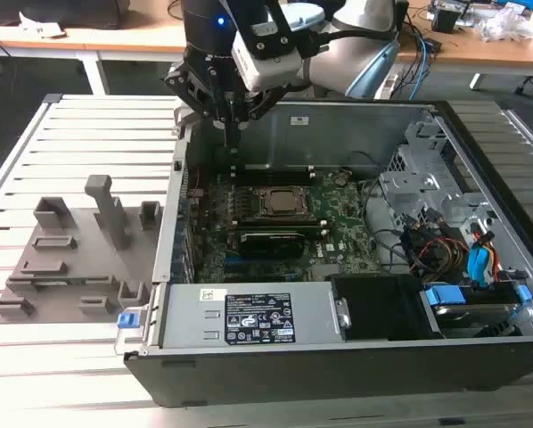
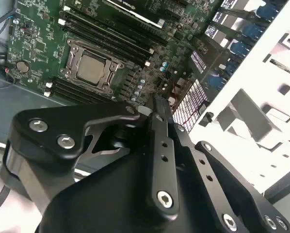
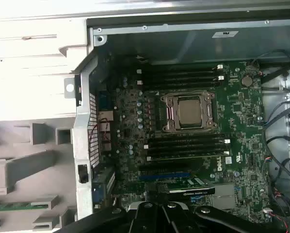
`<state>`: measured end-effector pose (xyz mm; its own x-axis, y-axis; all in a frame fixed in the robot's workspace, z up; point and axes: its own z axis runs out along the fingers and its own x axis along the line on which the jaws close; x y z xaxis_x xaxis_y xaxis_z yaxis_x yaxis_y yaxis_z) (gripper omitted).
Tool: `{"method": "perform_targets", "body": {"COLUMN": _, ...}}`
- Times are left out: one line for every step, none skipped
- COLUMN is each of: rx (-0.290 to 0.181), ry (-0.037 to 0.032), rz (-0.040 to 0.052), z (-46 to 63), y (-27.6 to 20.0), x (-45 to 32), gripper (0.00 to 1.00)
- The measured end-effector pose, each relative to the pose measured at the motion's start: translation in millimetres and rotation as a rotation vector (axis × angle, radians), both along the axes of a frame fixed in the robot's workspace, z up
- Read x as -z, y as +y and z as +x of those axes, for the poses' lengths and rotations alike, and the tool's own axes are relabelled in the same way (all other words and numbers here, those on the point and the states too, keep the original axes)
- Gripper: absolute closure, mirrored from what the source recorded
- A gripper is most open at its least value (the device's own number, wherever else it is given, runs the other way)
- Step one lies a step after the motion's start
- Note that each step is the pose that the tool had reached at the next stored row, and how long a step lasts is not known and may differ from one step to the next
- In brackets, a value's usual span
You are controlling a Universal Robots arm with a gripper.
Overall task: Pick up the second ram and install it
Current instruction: 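Reach for the second ram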
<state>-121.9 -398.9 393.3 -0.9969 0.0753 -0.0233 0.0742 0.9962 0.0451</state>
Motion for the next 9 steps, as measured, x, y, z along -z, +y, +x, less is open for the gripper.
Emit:
{"method": "perform_targets", "body": {"rx": 0.000, "ry": 0.0000, "rz": 0.0000, "z": -2.6, "y": 0.0, "x": 0.0, "gripper": 0.89}}
{"method": "perform_targets", "body": {"rx": 0.000, "ry": -0.0002, "rz": 0.0000, "z": -8.1, "y": 0.0, "x": 0.0, "gripper": 0.89}}
{"method": "perform_targets", "body": {"rx": 0.000, "ry": -0.0008, "rz": 0.0000, "z": -20.0, "y": 0.0, "x": 0.0, "gripper": 0.89}}
{"method": "perform_targets", "body": {"rx": 0.000, "ry": -0.0010, "rz": 0.0000, "z": -24.5, "y": 0.0, "x": 0.0, "gripper": 0.89}}
{"method": "perform_targets", "body": {"rx": 0.000, "ry": -0.0010, "rz": 0.0000, "z": -28.9, "y": 0.0, "x": 0.0, "gripper": 0.89}}
{"method": "perform_targets", "body": {"rx": 0.000, "ry": -0.0011, "rz": -0.0001, "z": -36.1, "y": 0.0, "x": 0.0, "gripper": 0.89}}
{"method": "perform_targets", "body": {"rx": 0.000, "ry": -0.0013, "rz": 0.0000, "z": -43.3, "y": 0.0, "x": 0.0, "gripper": 0.89}}
{"method": "perform_targets", "body": {"rx": 0.000, "ry": -0.0014, "rz": 0.0000, "z": -50.0, "y": 0.0, "x": 0.1, "gripper": 0.89}}
{"method": "perform_targets", "body": {"rx": 0.000, "ry": -0.0015, "rz": 0.0000, "z": -52.6, "y": 0.0, "x": 0.1, "gripper": 0.89}}
